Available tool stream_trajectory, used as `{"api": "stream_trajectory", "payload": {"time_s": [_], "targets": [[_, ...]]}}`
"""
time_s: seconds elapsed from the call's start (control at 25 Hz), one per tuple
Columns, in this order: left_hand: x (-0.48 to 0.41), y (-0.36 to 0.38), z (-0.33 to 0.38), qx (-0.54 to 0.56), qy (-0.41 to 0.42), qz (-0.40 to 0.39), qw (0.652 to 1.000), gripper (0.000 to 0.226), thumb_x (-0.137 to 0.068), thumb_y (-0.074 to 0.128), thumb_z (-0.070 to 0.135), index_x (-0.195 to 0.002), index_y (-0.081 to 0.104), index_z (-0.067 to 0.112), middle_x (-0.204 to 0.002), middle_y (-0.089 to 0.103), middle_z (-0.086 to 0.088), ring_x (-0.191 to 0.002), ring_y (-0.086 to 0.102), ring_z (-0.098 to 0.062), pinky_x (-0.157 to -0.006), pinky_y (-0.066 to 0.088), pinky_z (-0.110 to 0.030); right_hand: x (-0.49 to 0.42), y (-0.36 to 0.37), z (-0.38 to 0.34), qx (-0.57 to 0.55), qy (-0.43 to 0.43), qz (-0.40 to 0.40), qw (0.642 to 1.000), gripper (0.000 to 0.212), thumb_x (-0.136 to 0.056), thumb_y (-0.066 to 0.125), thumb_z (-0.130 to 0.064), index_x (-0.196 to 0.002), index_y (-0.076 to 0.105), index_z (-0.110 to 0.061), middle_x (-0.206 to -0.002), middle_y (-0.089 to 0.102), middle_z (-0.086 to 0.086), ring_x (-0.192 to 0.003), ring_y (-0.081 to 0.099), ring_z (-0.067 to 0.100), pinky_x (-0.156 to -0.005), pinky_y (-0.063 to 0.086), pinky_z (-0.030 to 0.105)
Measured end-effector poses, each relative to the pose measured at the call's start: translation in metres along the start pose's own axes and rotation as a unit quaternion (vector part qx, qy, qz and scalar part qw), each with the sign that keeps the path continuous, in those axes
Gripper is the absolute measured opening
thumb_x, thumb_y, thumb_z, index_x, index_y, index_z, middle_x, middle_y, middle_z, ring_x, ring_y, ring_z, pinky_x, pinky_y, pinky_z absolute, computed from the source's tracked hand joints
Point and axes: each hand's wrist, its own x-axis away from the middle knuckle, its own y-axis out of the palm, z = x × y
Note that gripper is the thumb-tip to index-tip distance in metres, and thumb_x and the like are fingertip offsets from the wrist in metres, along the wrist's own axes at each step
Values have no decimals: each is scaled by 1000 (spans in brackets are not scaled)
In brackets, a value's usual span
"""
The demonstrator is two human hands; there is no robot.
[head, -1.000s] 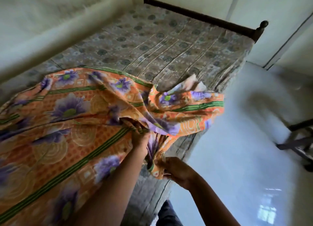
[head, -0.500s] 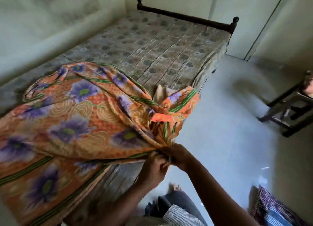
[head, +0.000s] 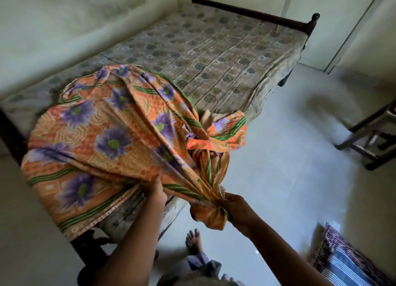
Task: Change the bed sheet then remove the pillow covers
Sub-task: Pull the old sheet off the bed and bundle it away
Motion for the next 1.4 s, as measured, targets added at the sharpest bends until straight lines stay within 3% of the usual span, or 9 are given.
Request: {"api": "stream_trajectory", "payload": {"time_s": [0.12, 0.2, 0.52, 0.72, 0.92, 1.04, 1.16, 1.28, 1.4], "targets": [[47, 2, -5, -120, 183, -12, 976, 33, -75, 68, 8, -106, 66, -1, -100, 66, -17, -88, 58, -22, -77, 48, -36, 15, -11, 21, 10, -5, 55, 998, 16, -88, 58, -1, -101, 65, 5, -88, 67, 16, -82, 63, 28, -83, 51, 42], [86, -13, -19, -193, 289, -81, 934, 47, -67, 60, 27, -101, 69, -4, -99, 69, -14, -87, 61, -22, -78, 47, -35, 28, -16, 27, 6, -17, 58, 998, 18, -91, 54, -3, -105, 63, 3, -89, 67, 15, -81, 63, 28, -82, 52, 41], [211, -60, -117, -430, 442, -270, 740, 20, -75, 52, 15, -83, 70, 21, -93, 63, 6, -91, 57, -11, -79, 44, -16, 44, 9, 36, 15, 10, 11, 1000, 24, -87, 63, -11, -106, 63, 3, -81, 67, 11, -67, 62, 20, -59, 54, 27], [177, -30, -52, -262, 313, -180, 895, 22, -83, 61, 29, -98, 66, 14, -97, 68, -1, -94, 63, -22, -89, 50, -39, 58, -17, 48, 84, -25, 43, 995, 9, -83, 68, -14, -91, 70, -11, -86, 70, 13, -76, 65, 23, -74, 56, 35], [119, 76, -15, -586, 243, -59, 771, 97, -75, 64, 59, -147, 16, 14, -147, 29, -22, -134, 30, -40, -111, 25, -50, 87, -35, 50, 106, -60, -33, 992, 28, -78, 70, -26, -95, 70, -5, -97, 70, 20, -86, 67, 29, -83, 54, 44], [66, 88, -43, -579, 128, -51, 804, 86, -84, 63, 34, -149, 11, 15, -154, 14, -16, -138, 25, -35, -112, 22, -46, 97, -43, 54, 94, -63, -47, 993, 37, -73, 69, -32, -95, 68, -2, -98, 68, 24, -85, 65, 28, -83, 52, 48], [25, 77, -47, -492, 52, -129, 860, 53, -80, 61, 25, -127, 52, 2, -135, 50, -16, -113, 55, -28, -97, 47, -36, 100, -51, 56, 67, -55, -46, 995, 42, -71, 71, -34, -96, 67, 0, -95, 69, 19, -85, 64, 25, -83, 52, 45], [85, 64, -18, -286, 172, -107, 937, 18, -80, 59, -5, -97, 61, -1, -83, 60, -13, -73, 53, -21, -56, 43, -13, 96, -56, 53, -15, -33, -5, 999, 38, -78, 71, -27, -102, 66, 2, -101, 68, 24, -85, 65, 29, -73, 56, 38], [163, 24, -1, -291, 330, -145, 886, 30, -77, 55, -14, -60, 47, 11, -59, 37, 2, -57, 40, -8, -47, 31, -20, 86, -49, 41, -97, -18, 34, 995, 25, -88, 58, -19, -102, 66, 1, -92, 69, 21, -74, 67, 23, -59, 54, 28]]}}
